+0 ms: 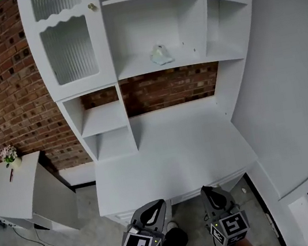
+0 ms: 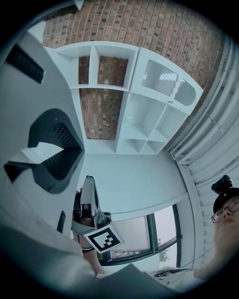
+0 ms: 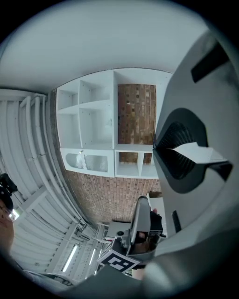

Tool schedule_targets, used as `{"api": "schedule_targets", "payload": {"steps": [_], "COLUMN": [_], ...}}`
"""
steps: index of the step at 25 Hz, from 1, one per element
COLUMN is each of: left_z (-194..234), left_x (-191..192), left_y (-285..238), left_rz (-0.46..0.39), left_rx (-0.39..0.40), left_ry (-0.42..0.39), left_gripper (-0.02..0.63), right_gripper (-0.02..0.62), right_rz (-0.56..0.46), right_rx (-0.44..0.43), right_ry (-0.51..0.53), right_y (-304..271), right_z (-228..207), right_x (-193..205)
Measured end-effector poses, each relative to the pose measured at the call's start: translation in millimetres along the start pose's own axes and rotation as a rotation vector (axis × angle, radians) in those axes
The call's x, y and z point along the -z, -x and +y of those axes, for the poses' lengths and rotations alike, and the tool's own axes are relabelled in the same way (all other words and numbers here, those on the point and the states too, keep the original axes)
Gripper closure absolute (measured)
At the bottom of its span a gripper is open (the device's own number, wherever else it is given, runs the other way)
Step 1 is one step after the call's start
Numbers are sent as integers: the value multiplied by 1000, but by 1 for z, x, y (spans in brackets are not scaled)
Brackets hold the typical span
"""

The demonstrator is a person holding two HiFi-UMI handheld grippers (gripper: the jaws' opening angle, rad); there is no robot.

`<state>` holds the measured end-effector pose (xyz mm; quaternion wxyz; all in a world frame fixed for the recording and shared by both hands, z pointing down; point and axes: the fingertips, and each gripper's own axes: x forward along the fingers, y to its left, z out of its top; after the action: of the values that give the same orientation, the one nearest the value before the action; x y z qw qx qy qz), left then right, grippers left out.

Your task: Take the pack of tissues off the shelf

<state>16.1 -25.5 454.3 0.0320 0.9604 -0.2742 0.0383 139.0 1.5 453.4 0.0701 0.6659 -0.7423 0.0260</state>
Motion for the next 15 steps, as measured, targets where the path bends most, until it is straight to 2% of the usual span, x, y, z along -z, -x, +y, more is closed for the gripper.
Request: {"api": "schedule_targets", "payload": {"steps": [8,15], "left_z": [51,122], "left_x": [-22,-58], "left_y": [-94,-167], "left_rz": [-11,-72], "left_rx": [19,-21], "left_ry": [0,-11], "left_gripper": [592,592], "right_gripper": [589,589], "right_rz": [-31,-63], "right_rx": [1,-18], "right_ry": [43,74], "right_y": [-86,-176], "right_z": [-58,-100], "right_x": [-35,-71]}}
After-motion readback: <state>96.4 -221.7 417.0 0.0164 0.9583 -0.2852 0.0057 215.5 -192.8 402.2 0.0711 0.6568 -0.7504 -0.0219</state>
